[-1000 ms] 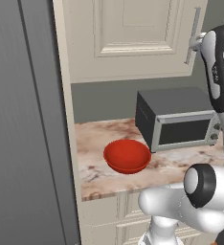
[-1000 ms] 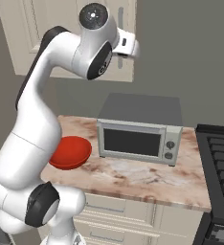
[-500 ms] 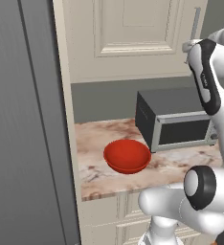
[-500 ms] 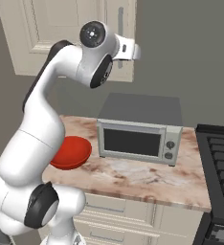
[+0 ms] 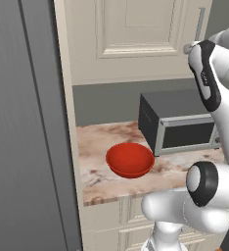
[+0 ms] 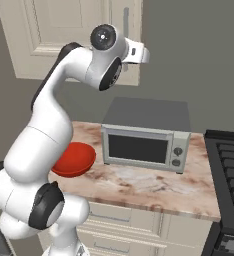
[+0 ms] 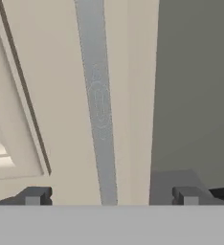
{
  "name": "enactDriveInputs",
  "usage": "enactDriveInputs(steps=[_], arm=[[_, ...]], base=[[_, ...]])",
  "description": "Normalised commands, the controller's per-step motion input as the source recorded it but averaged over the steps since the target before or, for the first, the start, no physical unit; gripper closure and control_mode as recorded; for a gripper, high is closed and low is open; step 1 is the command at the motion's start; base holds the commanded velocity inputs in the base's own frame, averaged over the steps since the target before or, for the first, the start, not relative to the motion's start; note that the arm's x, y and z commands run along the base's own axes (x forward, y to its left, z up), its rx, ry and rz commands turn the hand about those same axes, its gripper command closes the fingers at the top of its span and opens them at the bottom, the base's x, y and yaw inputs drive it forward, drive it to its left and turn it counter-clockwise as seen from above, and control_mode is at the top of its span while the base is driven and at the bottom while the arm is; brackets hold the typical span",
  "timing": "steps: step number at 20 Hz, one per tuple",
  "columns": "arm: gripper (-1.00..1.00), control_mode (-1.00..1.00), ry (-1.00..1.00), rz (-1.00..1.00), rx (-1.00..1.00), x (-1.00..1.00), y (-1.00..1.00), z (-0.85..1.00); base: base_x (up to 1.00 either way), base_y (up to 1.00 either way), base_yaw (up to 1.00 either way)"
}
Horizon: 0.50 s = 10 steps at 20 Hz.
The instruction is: Open the cabinet and setup a tea strainer by placing it in the bowl upright.
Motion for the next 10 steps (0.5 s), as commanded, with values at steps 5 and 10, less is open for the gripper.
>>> enactDriveInputs(steps=[5, 10], arm=[[-1.0, -1.0, 0.0, 0.01, 0.01, 0.29, -0.06, 0.0], [-1.0, -1.0, 0.01, 0.0, 0.0, 0.33, -0.01, 0.0]], base=[[0.0, 0.0, 0.0], [0.0, 0.0, 0.0]])
